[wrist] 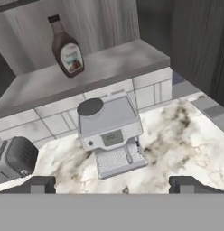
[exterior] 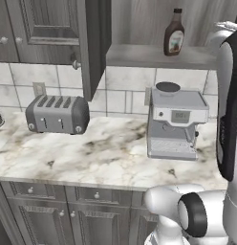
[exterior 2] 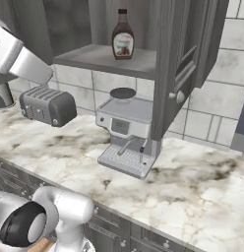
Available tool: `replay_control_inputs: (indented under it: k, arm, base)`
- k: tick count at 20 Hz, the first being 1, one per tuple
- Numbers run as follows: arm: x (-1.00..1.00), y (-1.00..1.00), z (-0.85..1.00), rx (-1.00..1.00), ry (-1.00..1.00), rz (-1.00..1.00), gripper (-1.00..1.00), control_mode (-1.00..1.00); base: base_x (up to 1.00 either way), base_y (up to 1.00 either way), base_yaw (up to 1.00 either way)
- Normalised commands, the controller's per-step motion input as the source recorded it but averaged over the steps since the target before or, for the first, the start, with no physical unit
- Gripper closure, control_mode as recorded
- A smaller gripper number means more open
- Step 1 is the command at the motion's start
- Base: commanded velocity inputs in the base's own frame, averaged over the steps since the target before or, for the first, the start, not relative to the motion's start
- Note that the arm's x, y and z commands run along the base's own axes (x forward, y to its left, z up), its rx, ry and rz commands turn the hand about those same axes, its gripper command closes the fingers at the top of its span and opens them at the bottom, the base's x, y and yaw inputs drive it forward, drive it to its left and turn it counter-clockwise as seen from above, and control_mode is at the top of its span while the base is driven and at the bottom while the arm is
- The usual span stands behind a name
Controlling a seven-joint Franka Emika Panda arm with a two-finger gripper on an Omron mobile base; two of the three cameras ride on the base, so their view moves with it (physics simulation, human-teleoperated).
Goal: Move the syrup bottle and mustard from the cabinet to the dining counter.
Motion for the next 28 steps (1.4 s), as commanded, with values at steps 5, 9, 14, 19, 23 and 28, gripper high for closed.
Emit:
replay_control_inputs:
  k: [5,9,14,19,23,28]
  arm:
    - [0.5,0.0,0.0,0.0,-0.09,0.0,-1.0,-1.0]
    - [0.6,0.0,0.0,-0.04,-0.24,0.0,-1.0,-1.0]
    - [0.7,0.0,-0.09,-0.13,-0.23,0.0,-1.0,-1.0]
    - [0.77,0.0,-0.22,-0.16,-0.17,-0.02,-1.0,-1.0]
    - [0.91,0.0,-0.08,-0.14,-0.03,-0.06,-1.0,-1.0]
    - [0.89,0.0,0.0,-0.12,0.04,-0.11,-1.0,-1.0]
  base:
    - [0.0,0.0,0.0]
    - [0.0,0.0,0.0]
    - [0.0,0.0,0.0]
    - [0.0,0.0,0.0]
    - [0.0,0.0,0.0]
    - [0.0,0.0,0.0]
